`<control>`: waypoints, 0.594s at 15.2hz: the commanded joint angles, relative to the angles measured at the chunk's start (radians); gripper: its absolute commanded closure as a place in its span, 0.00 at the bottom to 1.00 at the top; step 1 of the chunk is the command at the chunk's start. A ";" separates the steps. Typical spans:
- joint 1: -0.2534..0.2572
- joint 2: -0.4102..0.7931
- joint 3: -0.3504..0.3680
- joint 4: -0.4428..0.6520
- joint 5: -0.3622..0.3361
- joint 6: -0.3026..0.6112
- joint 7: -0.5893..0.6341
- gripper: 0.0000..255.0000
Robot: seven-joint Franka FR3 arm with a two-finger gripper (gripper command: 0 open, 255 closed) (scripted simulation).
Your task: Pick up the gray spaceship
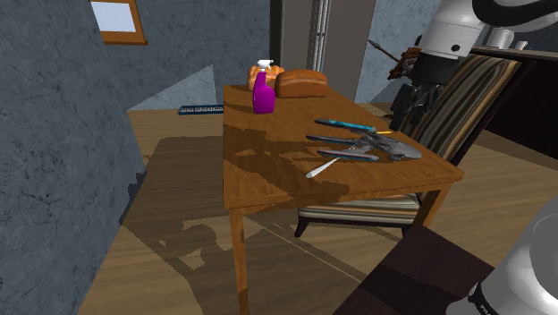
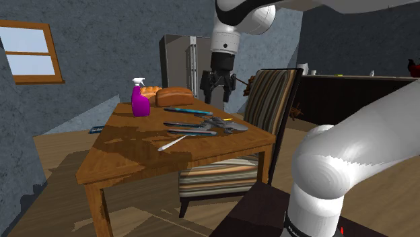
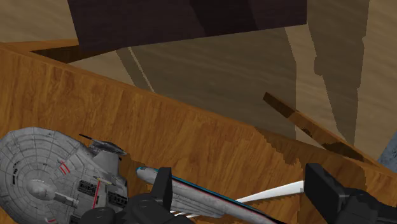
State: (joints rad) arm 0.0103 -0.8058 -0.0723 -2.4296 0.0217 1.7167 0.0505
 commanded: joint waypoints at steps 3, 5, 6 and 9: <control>-0.008 0.048 -0.046 0.012 -0.013 0.035 -0.049 0.00; -0.014 0.101 -0.092 0.030 -0.022 0.069 -0.099 0.00; -0.016 0.129 -0.115 0.041 -0.024 0.085 -0.124 0.00; -0.017 0.220 -0.183 0.083 -0.024 0.130 -0.201 0.00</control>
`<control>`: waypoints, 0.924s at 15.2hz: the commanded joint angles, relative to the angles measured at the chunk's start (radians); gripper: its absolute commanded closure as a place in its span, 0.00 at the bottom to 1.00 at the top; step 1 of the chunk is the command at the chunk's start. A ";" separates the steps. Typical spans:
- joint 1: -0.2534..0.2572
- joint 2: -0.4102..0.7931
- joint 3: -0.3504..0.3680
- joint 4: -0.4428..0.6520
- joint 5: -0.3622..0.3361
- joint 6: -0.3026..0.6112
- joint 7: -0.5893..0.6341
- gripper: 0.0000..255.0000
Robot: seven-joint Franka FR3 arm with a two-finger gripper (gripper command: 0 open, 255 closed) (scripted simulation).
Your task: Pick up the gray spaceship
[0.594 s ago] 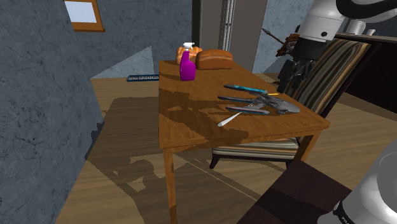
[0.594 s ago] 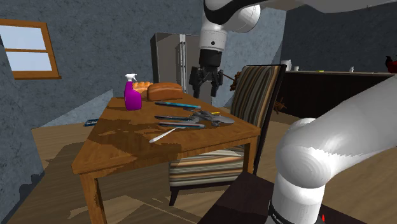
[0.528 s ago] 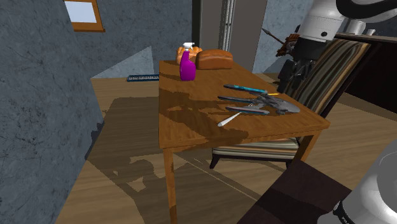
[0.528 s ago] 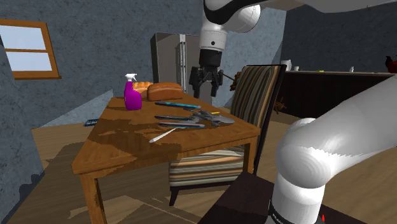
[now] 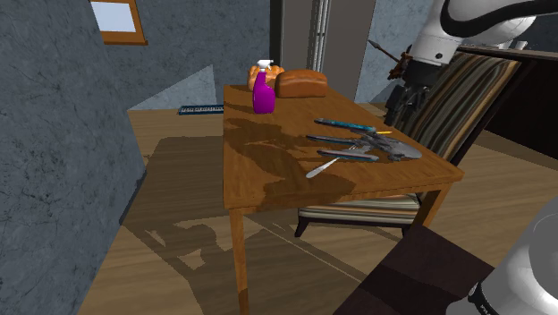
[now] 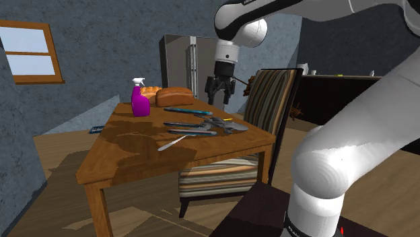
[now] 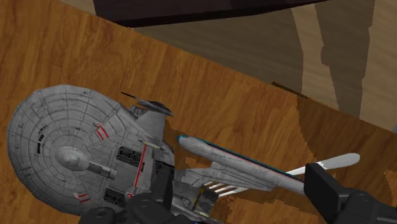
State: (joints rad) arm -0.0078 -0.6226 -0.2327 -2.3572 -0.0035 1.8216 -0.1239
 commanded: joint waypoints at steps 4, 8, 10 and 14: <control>0.007 0.171 -0.112 0.085 0.025 0.075 -0.134 0.00; 0.015 0.289 -0.181 0.160 0.066 0.102 -0.227 0.00; 0.015 0.293 -0.183 0.137 0.068 0.128 -0.232 0.00; 0.015 0.304 -0.189 0.093 0.072 0.182 -0.244 0.00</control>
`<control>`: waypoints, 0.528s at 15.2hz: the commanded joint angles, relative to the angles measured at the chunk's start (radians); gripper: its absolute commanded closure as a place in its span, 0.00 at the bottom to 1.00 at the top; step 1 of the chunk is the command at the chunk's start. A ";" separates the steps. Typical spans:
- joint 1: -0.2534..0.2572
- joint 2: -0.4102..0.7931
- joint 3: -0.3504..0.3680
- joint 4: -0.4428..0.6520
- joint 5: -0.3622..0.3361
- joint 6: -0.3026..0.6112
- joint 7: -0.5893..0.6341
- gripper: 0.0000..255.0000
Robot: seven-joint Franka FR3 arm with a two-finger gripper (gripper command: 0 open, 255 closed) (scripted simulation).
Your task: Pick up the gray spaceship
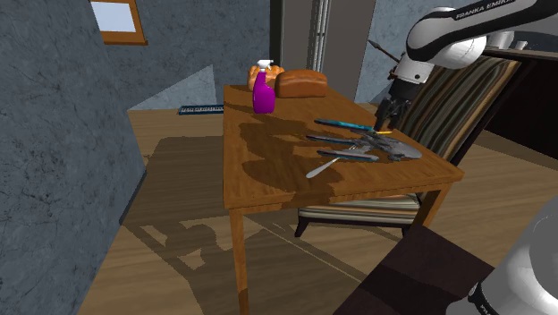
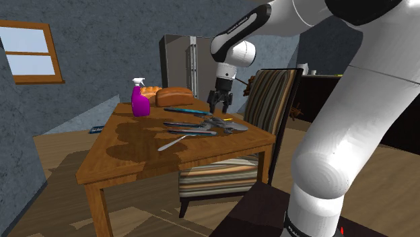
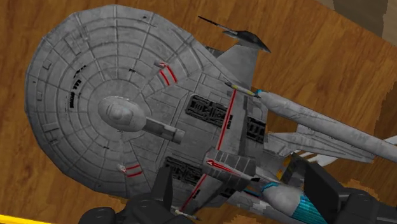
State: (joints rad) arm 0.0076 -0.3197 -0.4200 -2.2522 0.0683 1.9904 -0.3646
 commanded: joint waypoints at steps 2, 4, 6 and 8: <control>0.000 0.007 -0.004 -0.028 0.003 0.034 -0.008 0.00; 0.000 0.006 -0.004 -0.028 0.003 0.035 -0.008 1.00; 0.000 0.006 -0.003 -0.029 0.003 0.035 -0.007 1.00; 0.000 0.006 -0.003 -0.029 0.003 0.035 -0.007 1.00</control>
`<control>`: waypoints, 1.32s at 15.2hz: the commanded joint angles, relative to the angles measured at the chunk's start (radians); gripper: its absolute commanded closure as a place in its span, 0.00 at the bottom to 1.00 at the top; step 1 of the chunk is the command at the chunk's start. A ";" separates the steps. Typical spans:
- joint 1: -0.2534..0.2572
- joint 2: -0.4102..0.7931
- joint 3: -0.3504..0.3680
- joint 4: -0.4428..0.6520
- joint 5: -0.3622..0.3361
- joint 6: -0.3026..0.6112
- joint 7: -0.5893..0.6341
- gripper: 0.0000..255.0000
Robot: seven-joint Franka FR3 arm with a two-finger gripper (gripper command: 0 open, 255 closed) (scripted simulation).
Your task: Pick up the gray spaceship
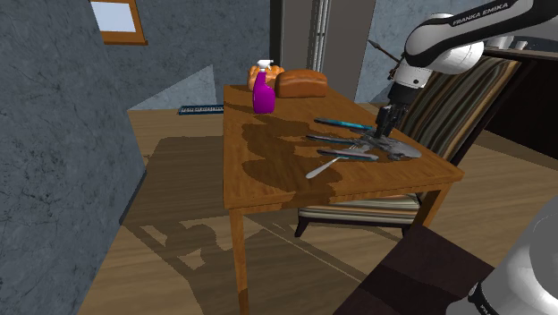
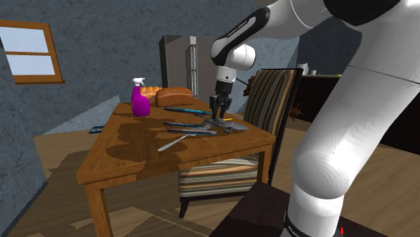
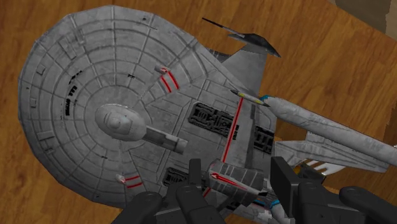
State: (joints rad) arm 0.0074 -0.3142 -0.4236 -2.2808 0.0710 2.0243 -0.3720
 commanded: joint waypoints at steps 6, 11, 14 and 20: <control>0.000 -0.002 0.001 0.011 -0.001 -0.013 0.002 1.00; 0.000 -0.017 0.008 0.066 -0.007 -0.080 0.017 1.00; 0.000 -0.022 0.012 0.101 -0.010 -0.120 0.025 1.00; 0.002 -0.028 0.018 0.176 -0.012 -0.200 0.038 1.00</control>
State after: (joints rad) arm 0.0091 -0.3386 -0.4083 -2.1179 0.0600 1.8397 -0.3381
